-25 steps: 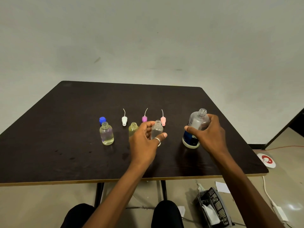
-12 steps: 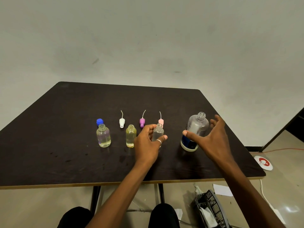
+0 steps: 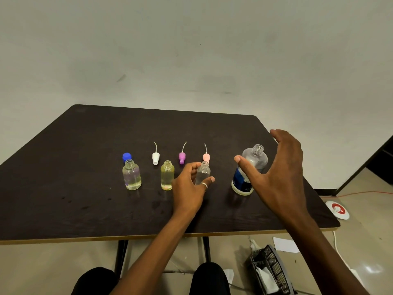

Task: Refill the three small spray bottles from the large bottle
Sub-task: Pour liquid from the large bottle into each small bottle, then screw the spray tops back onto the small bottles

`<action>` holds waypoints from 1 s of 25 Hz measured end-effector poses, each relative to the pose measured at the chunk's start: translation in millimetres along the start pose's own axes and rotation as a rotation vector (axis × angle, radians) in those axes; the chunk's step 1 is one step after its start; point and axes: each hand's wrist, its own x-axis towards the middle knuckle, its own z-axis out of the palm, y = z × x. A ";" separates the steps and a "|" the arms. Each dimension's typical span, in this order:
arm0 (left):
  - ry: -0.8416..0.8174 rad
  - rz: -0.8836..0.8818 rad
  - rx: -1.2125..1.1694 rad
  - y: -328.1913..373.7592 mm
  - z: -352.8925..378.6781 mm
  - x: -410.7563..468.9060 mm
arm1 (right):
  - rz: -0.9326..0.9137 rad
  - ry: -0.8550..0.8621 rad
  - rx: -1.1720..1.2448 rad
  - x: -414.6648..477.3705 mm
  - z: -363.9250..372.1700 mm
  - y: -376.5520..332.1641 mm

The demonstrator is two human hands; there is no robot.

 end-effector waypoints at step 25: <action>0.185 0.185 0.210 17.2 -32.0 -45.6 | -0.209 0.005 -0.019 -10.9 13.1 -15.3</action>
